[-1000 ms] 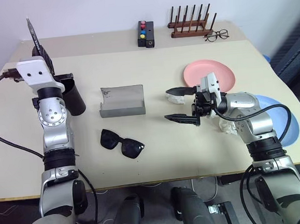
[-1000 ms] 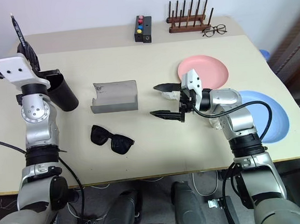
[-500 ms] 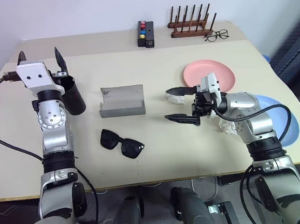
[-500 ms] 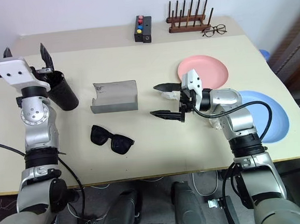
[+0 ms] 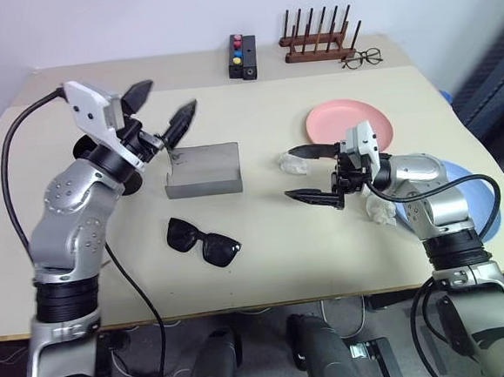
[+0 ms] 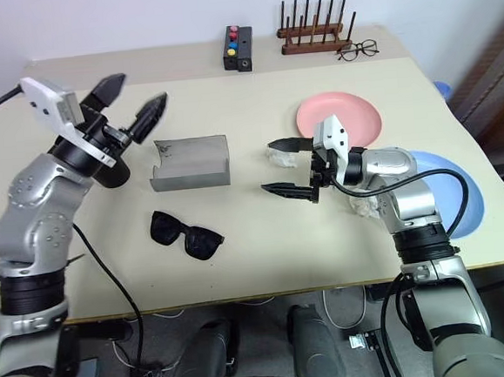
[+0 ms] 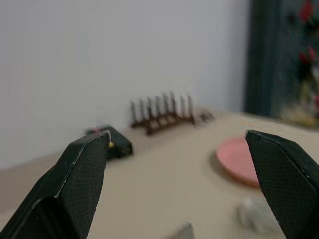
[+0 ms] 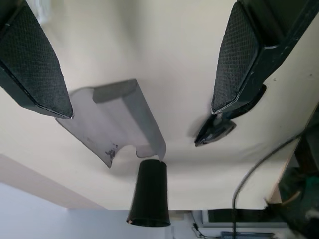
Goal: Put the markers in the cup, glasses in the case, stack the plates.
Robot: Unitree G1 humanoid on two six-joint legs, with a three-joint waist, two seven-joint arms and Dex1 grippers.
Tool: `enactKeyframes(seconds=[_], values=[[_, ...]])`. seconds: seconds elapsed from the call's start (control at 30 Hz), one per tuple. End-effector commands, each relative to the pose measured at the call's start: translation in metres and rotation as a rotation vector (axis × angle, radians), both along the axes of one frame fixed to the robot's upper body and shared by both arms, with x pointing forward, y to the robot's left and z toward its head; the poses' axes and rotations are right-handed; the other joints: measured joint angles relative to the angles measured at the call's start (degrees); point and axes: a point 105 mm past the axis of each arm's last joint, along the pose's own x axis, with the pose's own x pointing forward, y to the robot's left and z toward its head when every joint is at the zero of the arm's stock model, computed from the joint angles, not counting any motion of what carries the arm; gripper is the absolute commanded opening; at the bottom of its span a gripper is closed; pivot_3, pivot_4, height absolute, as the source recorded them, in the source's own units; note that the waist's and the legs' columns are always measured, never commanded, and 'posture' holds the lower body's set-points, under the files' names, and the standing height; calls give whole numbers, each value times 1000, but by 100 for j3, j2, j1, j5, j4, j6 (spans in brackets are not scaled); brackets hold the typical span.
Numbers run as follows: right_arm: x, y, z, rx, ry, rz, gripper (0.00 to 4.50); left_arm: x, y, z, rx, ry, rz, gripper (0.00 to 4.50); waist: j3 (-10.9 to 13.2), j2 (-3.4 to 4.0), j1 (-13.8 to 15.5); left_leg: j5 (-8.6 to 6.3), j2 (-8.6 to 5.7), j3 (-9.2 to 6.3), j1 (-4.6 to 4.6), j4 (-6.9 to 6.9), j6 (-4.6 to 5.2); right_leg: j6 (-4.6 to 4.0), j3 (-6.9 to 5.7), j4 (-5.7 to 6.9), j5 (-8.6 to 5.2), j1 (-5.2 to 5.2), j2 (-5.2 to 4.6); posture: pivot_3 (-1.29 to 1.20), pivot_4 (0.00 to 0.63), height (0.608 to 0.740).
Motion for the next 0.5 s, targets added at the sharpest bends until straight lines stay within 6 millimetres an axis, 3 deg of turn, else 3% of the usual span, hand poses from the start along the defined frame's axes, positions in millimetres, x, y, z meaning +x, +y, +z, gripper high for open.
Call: enactKeyframes(seconds=[0.03,0.33,0.5], values=[[3,-9,4,-2,-44,-68,4500,5,-6,-10,181,43,-32,4443,0,0,8,0,2,0,1,0,0,-9,1,0,-3,0,2,0,150,740],[3,-28,-10,-21,-54,-196,4500,46,19,-25,433,286,-172,4443,3,3,15,0,5,4,-10,4,1,-1,0,-8,3,-4,8,0,150,740],[2,-38,-16,-23,-49,-272,4500,53,16,-31,556,367,-338,4443,3,4,17,0,6,4,-22,2,1,2,0,-9,5,-14,9,0,150,740]])
